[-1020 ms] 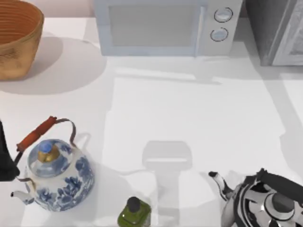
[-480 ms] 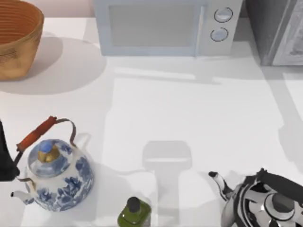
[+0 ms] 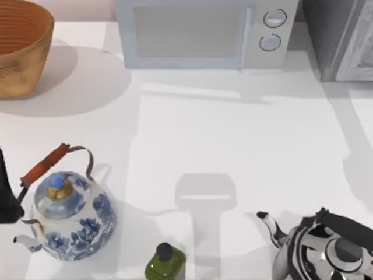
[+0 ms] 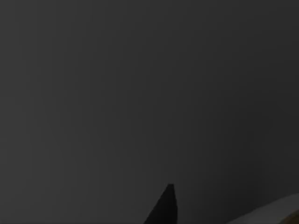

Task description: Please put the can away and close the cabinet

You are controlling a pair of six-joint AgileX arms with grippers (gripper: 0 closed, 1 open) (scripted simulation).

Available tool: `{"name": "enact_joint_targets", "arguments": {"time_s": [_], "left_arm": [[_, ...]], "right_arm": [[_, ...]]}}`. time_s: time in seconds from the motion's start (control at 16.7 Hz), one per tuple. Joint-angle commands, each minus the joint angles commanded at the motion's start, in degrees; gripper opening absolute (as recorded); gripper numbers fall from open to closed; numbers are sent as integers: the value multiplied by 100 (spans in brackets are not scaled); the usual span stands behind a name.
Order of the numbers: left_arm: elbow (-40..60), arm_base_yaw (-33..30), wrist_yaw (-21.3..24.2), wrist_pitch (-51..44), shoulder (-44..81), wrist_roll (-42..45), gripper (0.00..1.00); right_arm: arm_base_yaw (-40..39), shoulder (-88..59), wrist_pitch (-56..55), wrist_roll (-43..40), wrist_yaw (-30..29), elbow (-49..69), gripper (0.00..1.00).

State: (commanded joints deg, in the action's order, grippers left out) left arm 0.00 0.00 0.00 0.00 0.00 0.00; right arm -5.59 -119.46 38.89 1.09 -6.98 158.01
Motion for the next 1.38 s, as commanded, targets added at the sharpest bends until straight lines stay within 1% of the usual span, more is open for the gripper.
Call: {"name": "enact_joint_targets", "arguments": {"time_s": [0.3,0.36,0.9,1.02,1.2,1.38], "left_arm": [[0,0,0,0,0,0,100],[0,0,0,0,0,0,100],[0,0,0,0,0,0,100],[0,0,0,0,0,0,100],[0,0,0,0,0,0,100],[0,0,0,0,0,0,100]], "right_arm": [[0,0,0,0,0,0,98],[0,0,0,0,0,0,100],[-12,1,0,0,0,-1,100],[-20,158,-38,0,-35,-173,100],[-39,798,-188,5,-157,-878,100],[-45,1872,-447,27,-311,-2117,100]]}}
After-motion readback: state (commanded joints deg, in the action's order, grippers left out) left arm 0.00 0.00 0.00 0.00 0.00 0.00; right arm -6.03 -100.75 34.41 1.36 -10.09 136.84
